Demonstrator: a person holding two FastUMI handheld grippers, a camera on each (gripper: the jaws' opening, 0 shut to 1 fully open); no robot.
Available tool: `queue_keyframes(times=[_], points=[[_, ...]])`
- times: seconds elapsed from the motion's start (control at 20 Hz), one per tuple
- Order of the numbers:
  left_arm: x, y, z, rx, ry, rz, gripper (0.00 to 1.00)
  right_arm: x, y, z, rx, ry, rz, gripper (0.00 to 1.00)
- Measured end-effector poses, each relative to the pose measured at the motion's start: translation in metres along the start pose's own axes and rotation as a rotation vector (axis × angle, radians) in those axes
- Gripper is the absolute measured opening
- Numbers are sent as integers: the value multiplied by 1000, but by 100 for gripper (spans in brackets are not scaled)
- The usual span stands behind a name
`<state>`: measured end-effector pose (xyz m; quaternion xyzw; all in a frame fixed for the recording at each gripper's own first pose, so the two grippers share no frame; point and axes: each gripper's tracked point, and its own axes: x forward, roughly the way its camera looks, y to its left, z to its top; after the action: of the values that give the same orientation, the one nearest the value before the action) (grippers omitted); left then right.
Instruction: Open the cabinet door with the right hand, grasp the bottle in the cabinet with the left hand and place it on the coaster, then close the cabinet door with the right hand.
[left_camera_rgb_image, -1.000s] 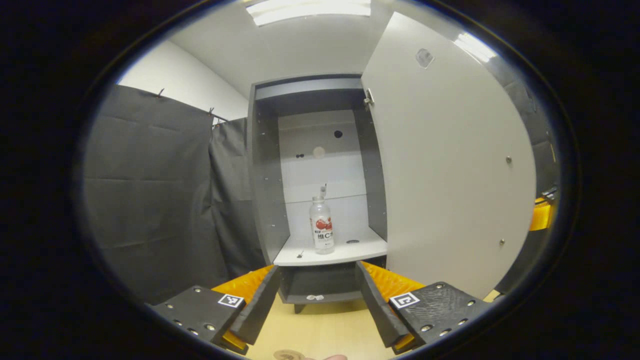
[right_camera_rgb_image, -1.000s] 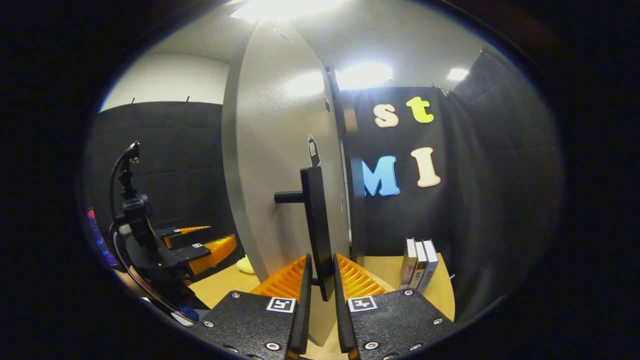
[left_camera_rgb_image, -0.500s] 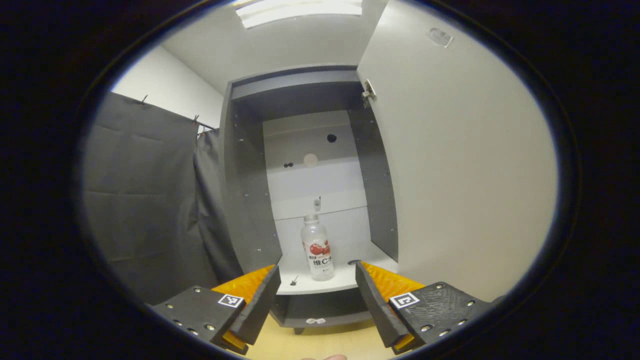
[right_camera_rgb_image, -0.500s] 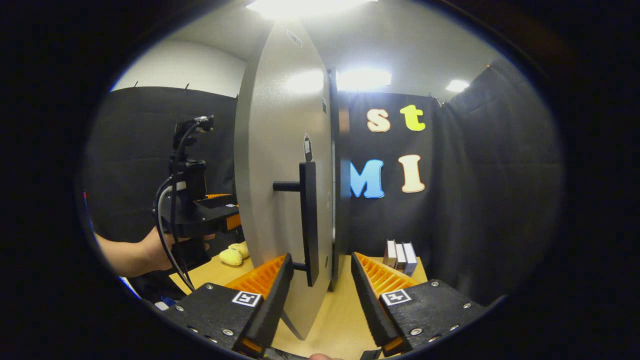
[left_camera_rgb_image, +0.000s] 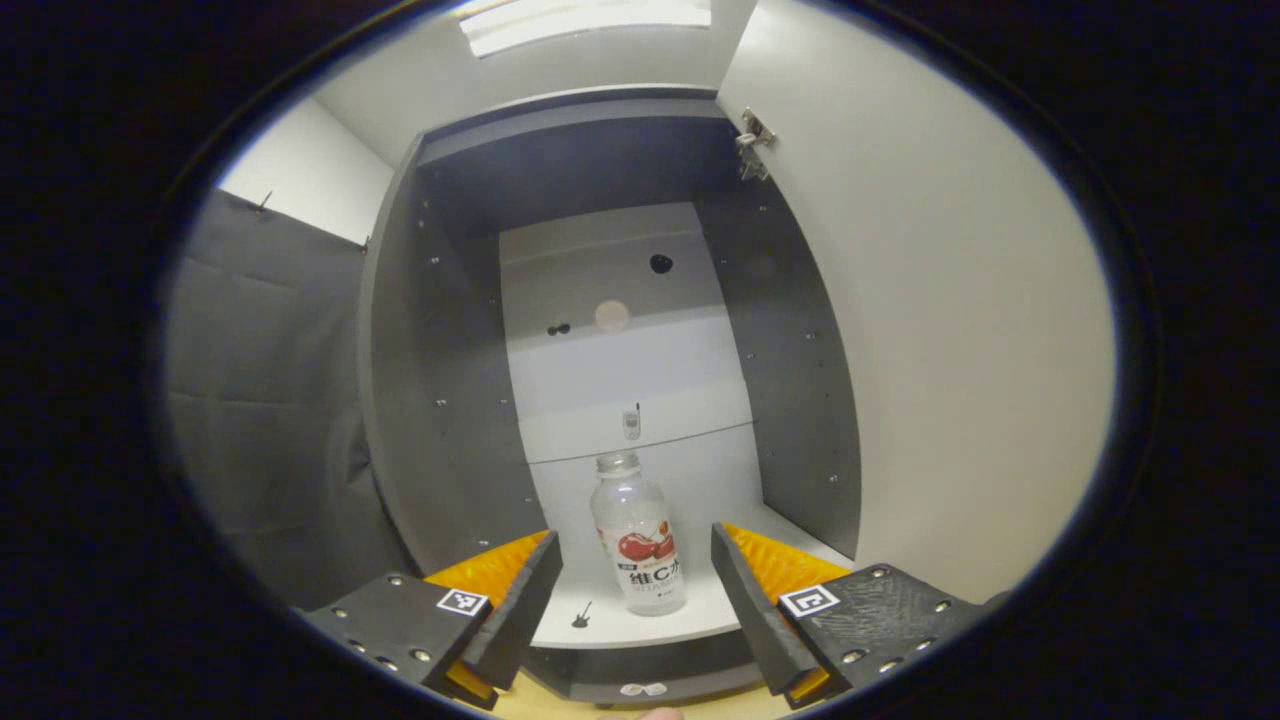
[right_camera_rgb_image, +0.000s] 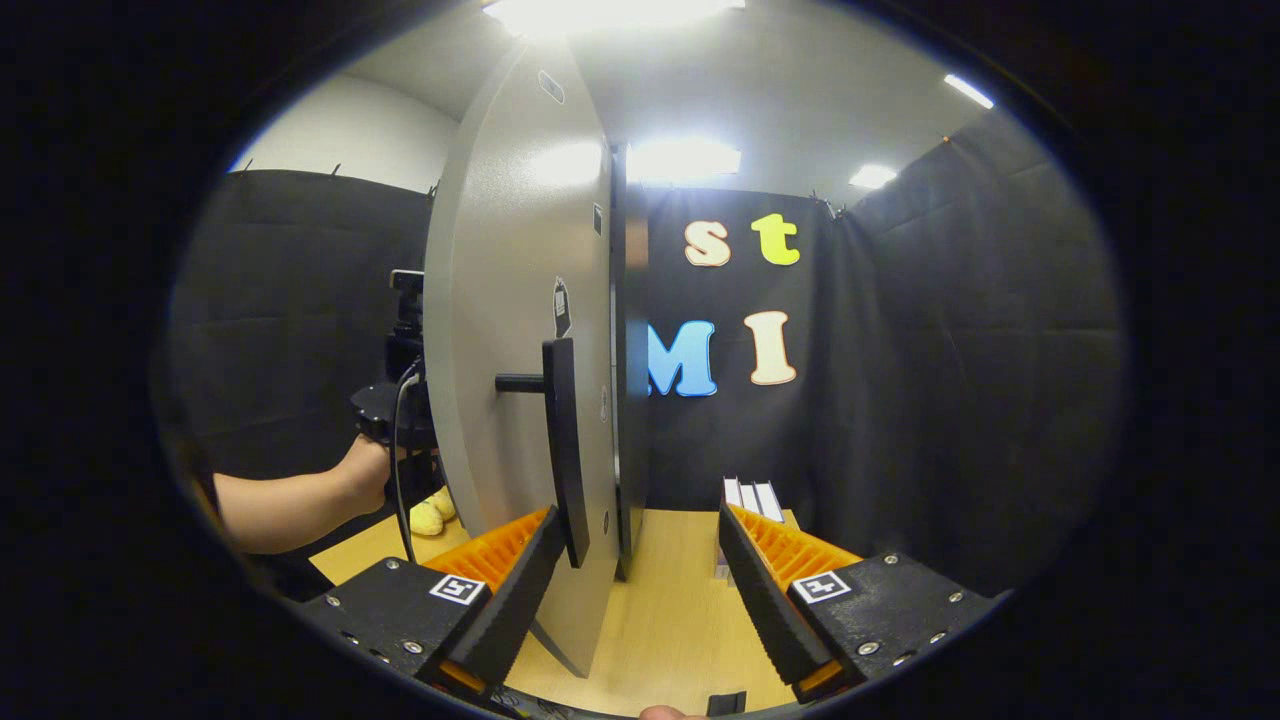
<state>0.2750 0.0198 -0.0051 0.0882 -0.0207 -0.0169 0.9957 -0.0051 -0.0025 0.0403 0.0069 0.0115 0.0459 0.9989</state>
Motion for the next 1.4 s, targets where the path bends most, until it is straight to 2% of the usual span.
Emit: queue_keyframes(times=[0.1,0.15,0.2,0.25,0.35,0.55,0.7,0.95,1.0,1.1,1.2,1.35,1.4], points=[[23,6,-13,-12,16,0,90,-11,-4,11,9,-40,-7,96],[32,11,-16,-5,16,11,86,-19,-15,13,6,-49,-41,96],[40,15,-18,-2,7,20,90,-26,-29,10,-1,-47,-87,95],[47,17,-21,-7,4,24,86,-30,-44,6,-3,-33,-139,95],[57,12,-29,-38,18,1,86,-31,-68,-6,49,-5,-241,95],[78,17,-34,-49,6,17,90,-23,-74,-14,224,13,-287,95],[93,20,-43,-53,12,14,89,-19,-85,-19,172,35,-356,95],[106,14,-53,-89,18,-11,86,-4,-68,-19,81,61,-349,95],[108,12,-54,-93,17,-19,90,-3,-66,-19,70,64,-350,94],[109,10,-55,-106,15,-35,90,-1,-71,-20,43,67,-397,94],[108,11,-53,-122,5,-49,85,2,-71,-18,21,56,-422,95],[101,7,-39,-119,-20,-66,85,5,-67,-25,27,77,-405,95],[103,11,-39,-112,-25,-61,79,9,-64,-27,23,82,-400,95]])
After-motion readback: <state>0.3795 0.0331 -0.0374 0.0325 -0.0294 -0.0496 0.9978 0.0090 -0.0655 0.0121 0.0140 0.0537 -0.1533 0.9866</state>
